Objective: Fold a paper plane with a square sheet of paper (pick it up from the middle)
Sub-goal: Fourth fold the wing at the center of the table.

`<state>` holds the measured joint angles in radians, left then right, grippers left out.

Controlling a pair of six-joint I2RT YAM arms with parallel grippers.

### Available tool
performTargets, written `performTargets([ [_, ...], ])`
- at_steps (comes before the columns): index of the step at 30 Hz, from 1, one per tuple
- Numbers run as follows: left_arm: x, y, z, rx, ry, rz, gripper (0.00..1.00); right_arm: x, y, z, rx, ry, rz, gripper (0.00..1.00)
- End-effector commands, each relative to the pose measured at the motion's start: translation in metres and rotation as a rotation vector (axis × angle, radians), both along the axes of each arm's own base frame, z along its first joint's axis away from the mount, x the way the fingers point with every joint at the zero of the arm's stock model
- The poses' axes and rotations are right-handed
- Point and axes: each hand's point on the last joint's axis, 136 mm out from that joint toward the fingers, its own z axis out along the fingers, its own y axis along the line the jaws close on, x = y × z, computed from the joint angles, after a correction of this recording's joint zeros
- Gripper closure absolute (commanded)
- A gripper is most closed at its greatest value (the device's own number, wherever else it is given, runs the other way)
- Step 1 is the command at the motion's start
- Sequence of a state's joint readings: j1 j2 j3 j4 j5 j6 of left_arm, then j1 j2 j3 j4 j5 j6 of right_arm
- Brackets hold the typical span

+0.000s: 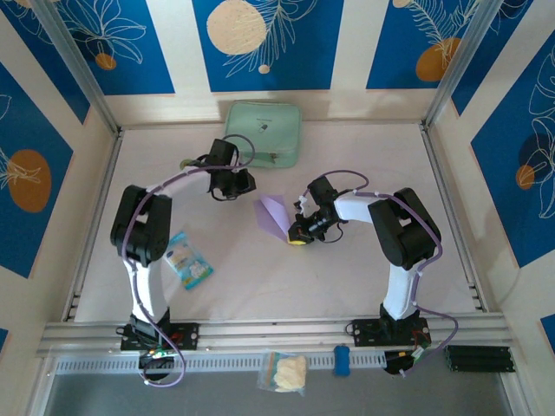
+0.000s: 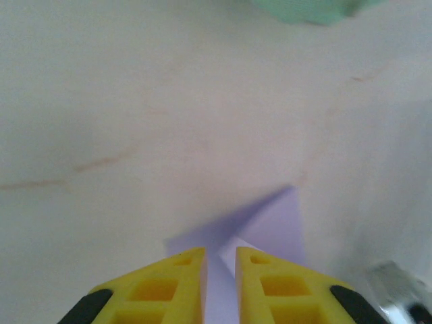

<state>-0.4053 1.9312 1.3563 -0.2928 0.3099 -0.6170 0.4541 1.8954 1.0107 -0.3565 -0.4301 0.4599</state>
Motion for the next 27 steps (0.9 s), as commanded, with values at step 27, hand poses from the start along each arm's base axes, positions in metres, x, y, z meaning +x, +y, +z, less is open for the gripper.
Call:
performTargets([
  [27,-0.048,-0.06,-0.075,-0.1,0.155,-0.033,0.87,-0.039,-0.041,-0.042,-0.204,0.158,-0.015,0.95],
])
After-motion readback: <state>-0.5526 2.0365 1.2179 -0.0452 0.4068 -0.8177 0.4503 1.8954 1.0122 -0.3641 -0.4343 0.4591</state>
